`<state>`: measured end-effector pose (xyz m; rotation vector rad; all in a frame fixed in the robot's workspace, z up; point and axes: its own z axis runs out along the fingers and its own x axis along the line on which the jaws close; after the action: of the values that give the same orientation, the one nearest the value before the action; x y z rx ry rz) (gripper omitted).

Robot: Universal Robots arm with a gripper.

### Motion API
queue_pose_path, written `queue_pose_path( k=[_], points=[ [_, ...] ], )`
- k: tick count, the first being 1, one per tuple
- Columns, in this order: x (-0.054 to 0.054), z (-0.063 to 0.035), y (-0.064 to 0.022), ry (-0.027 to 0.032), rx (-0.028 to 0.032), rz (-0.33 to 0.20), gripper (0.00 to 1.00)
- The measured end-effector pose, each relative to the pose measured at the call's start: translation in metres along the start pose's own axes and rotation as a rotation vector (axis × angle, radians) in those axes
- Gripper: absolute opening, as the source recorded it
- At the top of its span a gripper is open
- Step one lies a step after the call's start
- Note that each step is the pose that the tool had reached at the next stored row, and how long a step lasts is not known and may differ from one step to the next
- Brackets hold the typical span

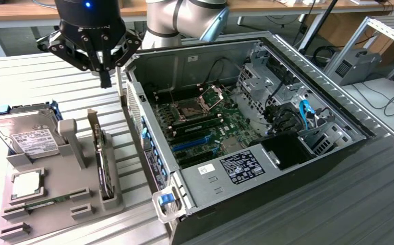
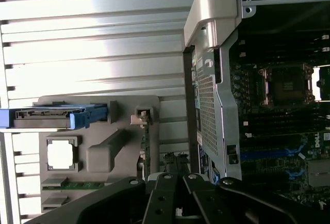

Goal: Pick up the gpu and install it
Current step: 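Reach for the gpu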

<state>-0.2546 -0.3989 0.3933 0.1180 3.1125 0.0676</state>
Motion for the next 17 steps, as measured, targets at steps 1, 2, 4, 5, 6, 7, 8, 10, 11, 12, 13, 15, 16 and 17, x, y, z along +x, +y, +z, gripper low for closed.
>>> queue_pose_path(
  k=[1, 2, 4, 5, 6, 7, 8, 10, 11, 12, 13, 15, 16, 17],
  points=[
    [0.0002, 0.0000, 0.0000, 0.0000, 0.0000, 0.000, 0.11],
    [0.0004, 0.0000, 0.0000, -0.0001, 0.0000, 0.000, 0.11],
    [0.0009, 0.0000, -0.0001, 0.0000, 0.0000, 0.000, 0.11],
    [0.0011, 0.0000, -0.0001, 0.0000, 0.0000, 0.000, 0.11],
    [0.0012, 0.0000, -0.0001, 0.0000, 0.0000, 0.000, 0.11],
    [0.0014, 0.0000, -0.0001, 0.0000, 0.0000, 0.000, 0.11],
    [0.0016, 0.0000, -0.0001, -0.0001, 0.0000, 0.000, 0.11],
    [0.0020, -0.0001, -0.0002, 0.0000, 0.0000, 0.000, 0.11],
    [0.0021, 0.0000, -0.0002, 0.0000, 0.0000, 0.000, 0.11],
    [0.0023, -0.0001, -0.0002, 0.0000, 0.0000, 0.000, 0.11],
    [0.0025, -0.0001, -0.0002, 0.0000, 0.0001, 0.000, 0.11],
    [0.0031, -0.0001, -0.0002, 0.0000, 0.0000, 0.000, 0.11],
    [0.0033, -0.0001, -0.0002, 0.0000, 0.0000, 0.000, 0.11],
    [0.0035, -0.0001, -0.0003, 0.0000, 0.0000, 0.000, 0.11]
  ],
)
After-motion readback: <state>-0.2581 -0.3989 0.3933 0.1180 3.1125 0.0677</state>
